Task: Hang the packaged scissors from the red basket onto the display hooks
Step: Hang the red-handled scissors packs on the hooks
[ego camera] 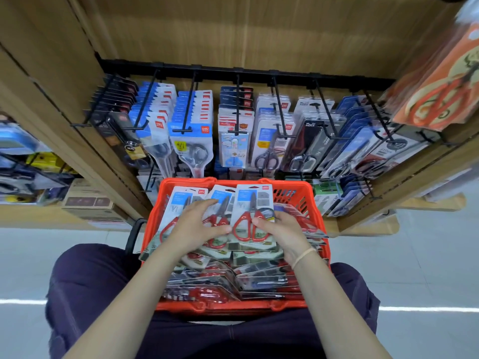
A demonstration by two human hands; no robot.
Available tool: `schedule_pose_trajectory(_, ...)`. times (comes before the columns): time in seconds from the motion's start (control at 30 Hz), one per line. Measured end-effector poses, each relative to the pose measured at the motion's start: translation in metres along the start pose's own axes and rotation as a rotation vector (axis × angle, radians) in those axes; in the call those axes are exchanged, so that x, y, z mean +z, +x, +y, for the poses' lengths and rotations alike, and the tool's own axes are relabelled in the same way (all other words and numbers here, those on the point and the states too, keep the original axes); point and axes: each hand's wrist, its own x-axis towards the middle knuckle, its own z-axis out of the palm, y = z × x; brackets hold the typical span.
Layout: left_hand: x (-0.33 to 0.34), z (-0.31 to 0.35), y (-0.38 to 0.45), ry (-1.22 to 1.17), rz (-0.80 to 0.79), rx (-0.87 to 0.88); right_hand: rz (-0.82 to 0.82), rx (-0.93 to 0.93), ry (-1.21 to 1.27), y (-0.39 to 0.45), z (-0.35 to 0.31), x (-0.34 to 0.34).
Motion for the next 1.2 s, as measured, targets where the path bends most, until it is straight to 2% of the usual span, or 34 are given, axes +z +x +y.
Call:
schedule_pose_trajectory(0.17,0.0,-0.015,-0.003,0.062,0.059,-0.118,0.013,-0.01,0.091,-0.014,0.002,-0.012)
schedule_pose_trajectory(0.27,-0.001,-0.009,-0.007,0.268,0.058,-0.203,0.013,-0.024,0.104,-0.019,0.003,-0.011)
schedule_pose_trajectory(0.53,-0.01,-0.008,-0.005,0.299,0.071,-0.237,-0.048,-0.016,0.111,-0.03,-0.009,-0.014)
schedule_pose_trajectory(0.7,-0.002,-0.008,-0.007,0.058,0.047,-0.159,-0.023,-0.02,0.127,-0.035,-0.01,-0.018)
schedule_pose_trajectory(0.8,-0.007,0.0,-0.007,-0.052,0.106,-0.131,-0.033,-0.009,0.122,-0.037,-0.008,-0.01)
schedule_pose_trajectory(0.9,-0.019,0.009,-0.009,-0.18,0.086,-0.178,-0.038,-0.023,0.111,-0.038,-0.007,-0.003)
schedule_pose_trajectory(1.03,-0.034,0.0,-0.014,-0.477,-0.091,-0.205,-0.058,-0.015,0.126,-0.04,-0.009,-0.004)
schedule_pose_trajectory(1.2,-0.039,-0.005,-0.021,-0.561,-0.226,-0.114,-0.102,-0.02,0.241,-0.043,-0.012,-0.005)
